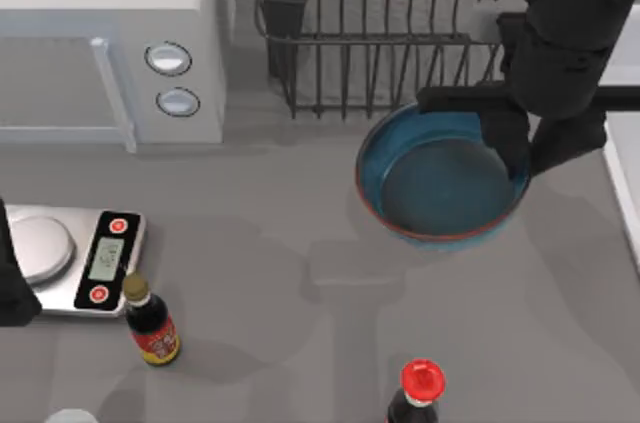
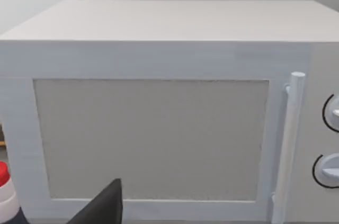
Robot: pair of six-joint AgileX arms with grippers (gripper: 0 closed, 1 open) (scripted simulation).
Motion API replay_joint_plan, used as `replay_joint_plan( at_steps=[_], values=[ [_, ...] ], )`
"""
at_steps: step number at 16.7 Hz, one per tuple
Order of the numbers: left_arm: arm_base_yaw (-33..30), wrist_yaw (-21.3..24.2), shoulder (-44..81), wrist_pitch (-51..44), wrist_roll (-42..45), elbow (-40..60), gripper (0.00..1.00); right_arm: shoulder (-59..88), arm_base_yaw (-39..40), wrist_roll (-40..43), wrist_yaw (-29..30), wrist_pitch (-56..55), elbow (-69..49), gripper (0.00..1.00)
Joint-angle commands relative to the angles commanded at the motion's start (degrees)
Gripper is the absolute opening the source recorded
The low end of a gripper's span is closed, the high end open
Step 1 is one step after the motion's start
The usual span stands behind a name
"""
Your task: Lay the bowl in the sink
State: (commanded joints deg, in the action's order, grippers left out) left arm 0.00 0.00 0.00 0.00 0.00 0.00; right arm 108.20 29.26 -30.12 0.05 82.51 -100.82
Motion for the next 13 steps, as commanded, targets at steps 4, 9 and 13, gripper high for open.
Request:
replay_joint_plan(
  at_steps=[4,9,13],
  values=[
    [0.0,0.0,0.0,0.0,0.0,0.0,1.0,0.2,0.2,-0.1,0.0,-0.2,0.1,0.0],
    [0.0,0.0,0.0,0.0,0.0,0.0,1.0,-1.7,-3.0,1.5,-3.6,-8.9,5.5,0.0],
    [0.0,0.0,0.0,0.0,0.0,0.0,1.0,-4.2,-8.8,4.8,-9.3,-26.8,15.4,0.0]
  ],
)
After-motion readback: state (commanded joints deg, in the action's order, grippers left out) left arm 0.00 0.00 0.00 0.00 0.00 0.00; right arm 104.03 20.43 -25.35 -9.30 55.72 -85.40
